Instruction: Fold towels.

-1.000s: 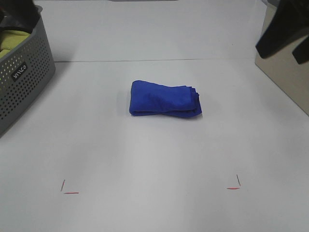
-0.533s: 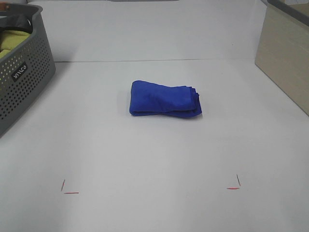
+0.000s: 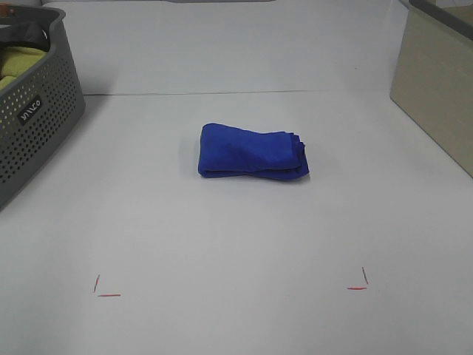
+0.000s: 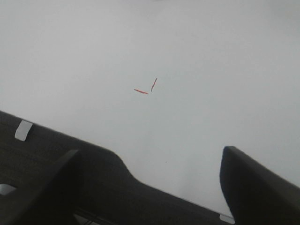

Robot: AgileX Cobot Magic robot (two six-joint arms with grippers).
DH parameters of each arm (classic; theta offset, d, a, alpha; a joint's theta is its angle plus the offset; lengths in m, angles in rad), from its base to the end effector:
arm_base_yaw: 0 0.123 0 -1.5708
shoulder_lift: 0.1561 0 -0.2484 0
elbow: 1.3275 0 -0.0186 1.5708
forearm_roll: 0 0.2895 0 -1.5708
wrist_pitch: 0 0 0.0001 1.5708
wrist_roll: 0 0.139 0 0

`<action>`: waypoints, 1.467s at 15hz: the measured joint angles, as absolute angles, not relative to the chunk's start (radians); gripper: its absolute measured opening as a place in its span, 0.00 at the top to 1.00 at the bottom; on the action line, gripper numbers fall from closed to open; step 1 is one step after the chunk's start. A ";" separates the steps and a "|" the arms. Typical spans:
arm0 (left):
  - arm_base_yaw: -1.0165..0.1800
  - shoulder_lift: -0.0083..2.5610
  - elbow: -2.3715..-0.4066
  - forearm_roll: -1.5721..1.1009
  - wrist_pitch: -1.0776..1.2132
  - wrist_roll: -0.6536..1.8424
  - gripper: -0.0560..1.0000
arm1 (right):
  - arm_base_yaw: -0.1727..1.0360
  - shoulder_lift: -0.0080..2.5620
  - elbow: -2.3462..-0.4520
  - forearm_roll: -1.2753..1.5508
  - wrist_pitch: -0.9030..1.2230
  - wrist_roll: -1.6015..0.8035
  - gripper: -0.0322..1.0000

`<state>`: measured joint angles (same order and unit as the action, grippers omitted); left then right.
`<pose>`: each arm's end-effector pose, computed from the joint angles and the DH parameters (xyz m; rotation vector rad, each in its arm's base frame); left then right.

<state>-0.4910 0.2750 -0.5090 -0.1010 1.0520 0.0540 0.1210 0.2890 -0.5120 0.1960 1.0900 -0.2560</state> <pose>0.1234 -0.0798 0.2436 0.6126 2.2391 -0.3495 0.1399 0.0412 0.2405 -0.4167 2.2977 0.1815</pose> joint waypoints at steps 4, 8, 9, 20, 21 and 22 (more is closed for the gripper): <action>-0.491 0.270 -0.509 -0.167 1.057 0.238 0.41 | 0.121 0.205 -0.512 0.192 1.078 -0.256 0.24; -0.491 0.270 -0.509 -0.169 1.057 0.234 0.41 | 0.121 0.205 -0.512 0.192 1.076 -0.255 0.24; -0.491 0.270 -0.509 -0.170 1.057 0.233 0.41 | 0.121 0.205 -0.512 0.192 1.076 -0.255 0.24; -0.099 0.122 -0.507 -0.174 1.058 0.233 0.41 | -0.008 0.062 -0.512 0.205 1.076 -0.255 0.24; -0.070 0.068 -0.507 -0.174 1.058 0.233 0.41 | -0.024 0.024 -0.512 0.209 1.076 -0.255 0.24; -0.036 -0.003 -0.506 -0.174 1.060 0.233 0.41 | -0.029 -0.004 -0.512 0.216 1.077 -0.255 0.24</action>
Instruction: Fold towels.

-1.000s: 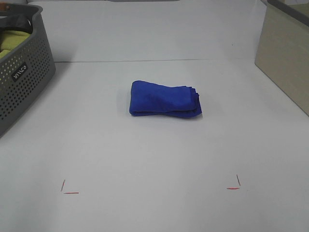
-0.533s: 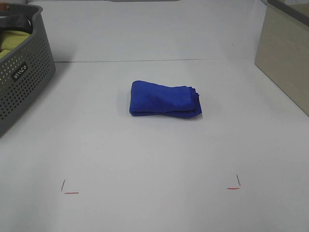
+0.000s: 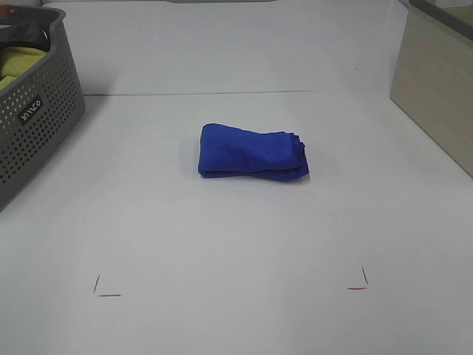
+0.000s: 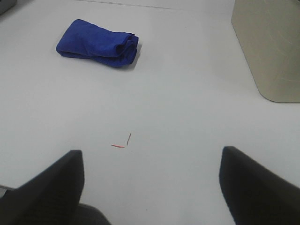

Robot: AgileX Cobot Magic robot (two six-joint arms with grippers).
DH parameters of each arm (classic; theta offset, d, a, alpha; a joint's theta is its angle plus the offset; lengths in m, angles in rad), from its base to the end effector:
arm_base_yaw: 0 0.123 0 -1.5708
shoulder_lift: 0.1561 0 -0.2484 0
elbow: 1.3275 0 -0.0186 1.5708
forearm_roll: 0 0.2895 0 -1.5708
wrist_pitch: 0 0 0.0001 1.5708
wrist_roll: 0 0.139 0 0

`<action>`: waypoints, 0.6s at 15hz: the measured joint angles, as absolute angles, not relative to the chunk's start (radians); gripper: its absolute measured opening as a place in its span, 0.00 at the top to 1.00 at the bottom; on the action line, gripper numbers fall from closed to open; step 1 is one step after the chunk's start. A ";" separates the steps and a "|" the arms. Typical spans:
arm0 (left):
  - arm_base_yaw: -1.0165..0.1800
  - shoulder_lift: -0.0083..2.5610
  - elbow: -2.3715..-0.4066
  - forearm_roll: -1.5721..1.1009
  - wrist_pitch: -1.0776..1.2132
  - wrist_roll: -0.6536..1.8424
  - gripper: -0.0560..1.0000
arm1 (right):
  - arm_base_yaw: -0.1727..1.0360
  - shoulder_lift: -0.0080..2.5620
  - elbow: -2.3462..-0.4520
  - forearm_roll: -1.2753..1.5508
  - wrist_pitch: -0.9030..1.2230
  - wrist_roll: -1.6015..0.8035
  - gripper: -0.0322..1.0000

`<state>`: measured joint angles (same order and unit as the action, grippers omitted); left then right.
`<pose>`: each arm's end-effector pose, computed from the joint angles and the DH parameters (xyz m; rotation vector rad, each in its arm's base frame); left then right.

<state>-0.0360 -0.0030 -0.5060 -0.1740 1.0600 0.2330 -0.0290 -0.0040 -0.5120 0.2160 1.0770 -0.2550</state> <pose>0.1060 -0.0248 0.2781 0.2801 2.0040 -0.0833 0.1051 0.0232 0.2790 -0.2425 2.0121 0.0793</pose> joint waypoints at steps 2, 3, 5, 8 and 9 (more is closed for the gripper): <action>-0.031 -0.003 -0.506 -0.174 1.060 0.233 0.41 | -0.029 -0.005 -0.512 0.218 1.077 -0.255 0.24; -0.030 -0.003 -0.506 -0.174 1.060 0.233 0.41 | -0.029 -0.005 -0.512 0.223 1.077 -0.255 0.24; -0.030 -0.004 -0.506 -0.174 1.060 0.233 0.41 | -0.020 -0.005 -0.509 0.229 1.077 -0.255 0.24; -0.030 -0.005 -0.506 -0.174 1.060 0.233 0.41 | 0.036 -0.005 -0.508 0.243 1.077 -0.255 0.24; -0.030 -0.005 -0.506 -0.174 1.060 0.233 0.41 | 0.038 -0.005 -0.508 0.243 1.077 -0.255 0.24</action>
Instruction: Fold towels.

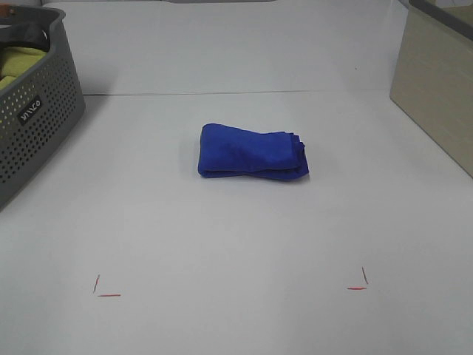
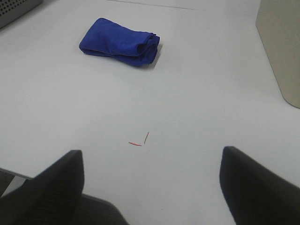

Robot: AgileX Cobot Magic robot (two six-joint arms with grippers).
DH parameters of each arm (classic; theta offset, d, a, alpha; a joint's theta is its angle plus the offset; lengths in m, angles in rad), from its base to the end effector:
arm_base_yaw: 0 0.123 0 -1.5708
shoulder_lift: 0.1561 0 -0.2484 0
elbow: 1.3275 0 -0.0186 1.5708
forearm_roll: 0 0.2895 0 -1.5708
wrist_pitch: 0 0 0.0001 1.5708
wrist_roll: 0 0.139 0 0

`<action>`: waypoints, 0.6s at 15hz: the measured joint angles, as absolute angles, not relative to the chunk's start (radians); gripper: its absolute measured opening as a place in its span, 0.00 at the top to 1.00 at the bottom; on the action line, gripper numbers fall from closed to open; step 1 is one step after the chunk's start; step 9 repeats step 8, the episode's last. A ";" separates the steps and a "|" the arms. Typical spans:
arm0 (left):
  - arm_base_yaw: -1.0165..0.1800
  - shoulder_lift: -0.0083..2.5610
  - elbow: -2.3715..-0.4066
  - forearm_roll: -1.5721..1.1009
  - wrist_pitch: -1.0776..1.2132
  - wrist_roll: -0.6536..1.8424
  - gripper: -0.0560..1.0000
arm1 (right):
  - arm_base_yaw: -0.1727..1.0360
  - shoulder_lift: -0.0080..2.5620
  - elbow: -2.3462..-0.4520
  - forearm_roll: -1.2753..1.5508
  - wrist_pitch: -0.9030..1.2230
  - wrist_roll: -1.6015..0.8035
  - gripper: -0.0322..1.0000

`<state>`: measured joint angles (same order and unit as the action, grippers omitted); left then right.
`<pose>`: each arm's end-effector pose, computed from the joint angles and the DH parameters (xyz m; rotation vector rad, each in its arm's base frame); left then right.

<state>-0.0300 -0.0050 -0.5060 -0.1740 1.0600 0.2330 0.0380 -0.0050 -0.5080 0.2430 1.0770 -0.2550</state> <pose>0.1059 -0.0242 0.2783 0.2740 2.0027 -0.0793 0.1031 0.0334 0.2783 -0.3111 2.0031 0.1540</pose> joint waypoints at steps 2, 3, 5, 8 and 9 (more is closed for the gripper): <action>-0.030 -0.005 -0.506 -0.174 1.060 0.233 0.41 | 0.038 -0.005 -0.508 0.245 1.077 -0.255 0.24; -0.030 -0.005 -0.506 -0.174 1.060 0.233 0.41 | 0.038 -0.005 -0.508 0.246 1.077 -0.255 0.24; -0.030 -0.005 -0.506 -0.174 1.060 0.233 0.41 | 0.038 -0.005 -0.508 0.246 1.077 -0.255 0.24; -0.030 -0.005 -0.506 -0.174 1.060 0.233 0.41 | 0.038 -0.005 -0.508 0.246 1.077 -0.255 0.24; -0.030 -0.005 -0.506 -0.174 1.060 0.233 0.41 | 0.038 -0.005 -0.508 0.246 1.077 -0.255 0.24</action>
